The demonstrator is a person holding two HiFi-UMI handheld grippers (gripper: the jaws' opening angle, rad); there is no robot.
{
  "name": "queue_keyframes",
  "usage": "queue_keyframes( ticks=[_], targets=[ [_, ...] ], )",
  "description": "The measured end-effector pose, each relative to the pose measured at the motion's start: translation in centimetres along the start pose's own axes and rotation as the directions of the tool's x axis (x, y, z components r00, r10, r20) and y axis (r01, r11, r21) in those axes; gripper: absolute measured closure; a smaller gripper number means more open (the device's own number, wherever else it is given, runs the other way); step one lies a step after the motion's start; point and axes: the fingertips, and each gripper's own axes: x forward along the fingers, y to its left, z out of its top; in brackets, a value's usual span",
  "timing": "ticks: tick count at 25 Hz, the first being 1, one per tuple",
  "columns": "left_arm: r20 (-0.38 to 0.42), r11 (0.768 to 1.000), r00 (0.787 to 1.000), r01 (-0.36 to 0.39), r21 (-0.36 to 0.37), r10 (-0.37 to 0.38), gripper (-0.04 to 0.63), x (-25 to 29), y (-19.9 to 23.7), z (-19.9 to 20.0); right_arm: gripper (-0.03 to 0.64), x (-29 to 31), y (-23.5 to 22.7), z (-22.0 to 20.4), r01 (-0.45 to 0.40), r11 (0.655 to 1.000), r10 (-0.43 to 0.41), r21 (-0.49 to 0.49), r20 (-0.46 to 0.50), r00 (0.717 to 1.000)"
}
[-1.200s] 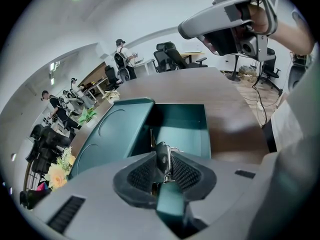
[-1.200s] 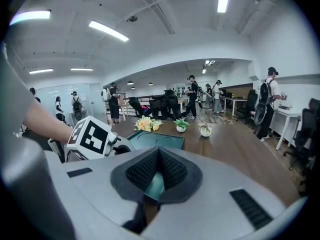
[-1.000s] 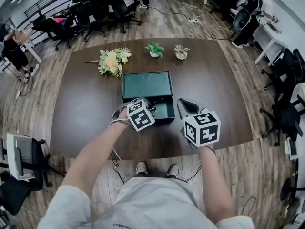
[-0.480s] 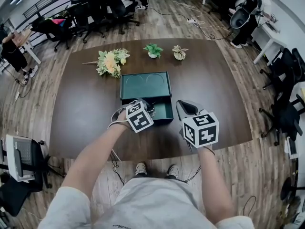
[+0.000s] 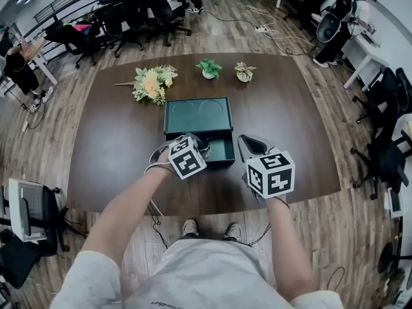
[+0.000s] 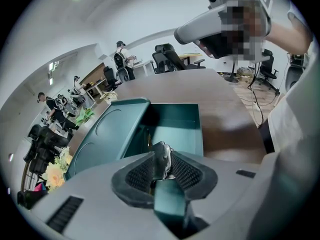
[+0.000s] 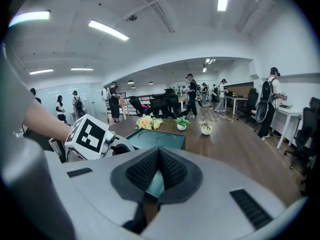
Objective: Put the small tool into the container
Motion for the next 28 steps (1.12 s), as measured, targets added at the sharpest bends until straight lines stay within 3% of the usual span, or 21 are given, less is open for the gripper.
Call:
queue_keyframes(
  ticks=[14, 22, 28],
  targets=[
    [0.035, 0.999, 0.999, -0.025, -0.041, 0.026, 0.489, -2.0, 0.3, -0.3, 0.612, 0.9, 1.3, 0.8, -0.049, 0.999, 0.049, -0.020, 0.006, 0.999],
    [0.074, 0.988, 0.994, -0.073, -0.139, 0.083, 0.526, -3.5, 1.9, -0.7, 0.612, 1.5, 1.8, 1.2, -0.068, 0.997, 0.069, -0.026, 0.007, 0.998],
    [0.112, 0.960, 0.983, -0.111, -0.259, 0.144, 0.538, -5.3, 3.5, -0.8, 0.612, 1.5, 1.8, 1.7, -0.076, 0.997, 0.077, -0.028, 0.013, 0.997]
  ],
)
